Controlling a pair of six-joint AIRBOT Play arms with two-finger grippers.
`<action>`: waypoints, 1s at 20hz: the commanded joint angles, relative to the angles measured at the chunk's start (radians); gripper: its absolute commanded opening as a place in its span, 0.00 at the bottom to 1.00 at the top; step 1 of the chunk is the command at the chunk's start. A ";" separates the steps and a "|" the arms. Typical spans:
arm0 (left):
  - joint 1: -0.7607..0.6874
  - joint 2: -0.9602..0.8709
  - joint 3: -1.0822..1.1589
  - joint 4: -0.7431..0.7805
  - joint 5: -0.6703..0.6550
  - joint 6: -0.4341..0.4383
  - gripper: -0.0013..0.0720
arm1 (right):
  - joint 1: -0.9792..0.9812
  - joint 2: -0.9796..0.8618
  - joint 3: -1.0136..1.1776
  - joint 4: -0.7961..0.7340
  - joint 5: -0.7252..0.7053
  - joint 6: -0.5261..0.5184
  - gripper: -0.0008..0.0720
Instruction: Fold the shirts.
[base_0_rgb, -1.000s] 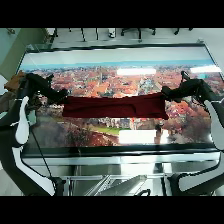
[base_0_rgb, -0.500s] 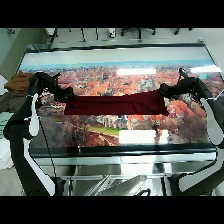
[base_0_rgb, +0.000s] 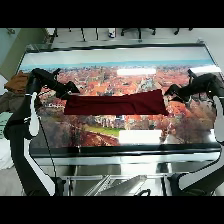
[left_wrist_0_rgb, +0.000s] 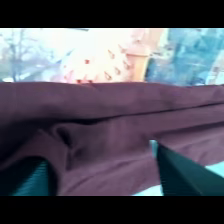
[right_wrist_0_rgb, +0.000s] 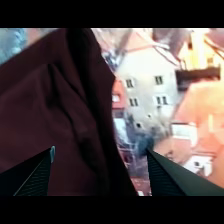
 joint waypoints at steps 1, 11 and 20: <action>0.004 0.031 -0.026 -0.017 -0.001 0.001 0.99 | -0.034 -0.066 0.010 0.097 -0.096 -0.091 0.91; 0.119 0.185 -0.035 -0.019 0.007 -0.017 0.97 | 0.036 -0.209 0.080 0.163 -0.071 -0.151 0.50; -0.059 0.284 -0.035 -0.012 -0.128 0.003 0.04 | 0.050 -0.212 0.219 0.158 -0.117 -0.150 0.04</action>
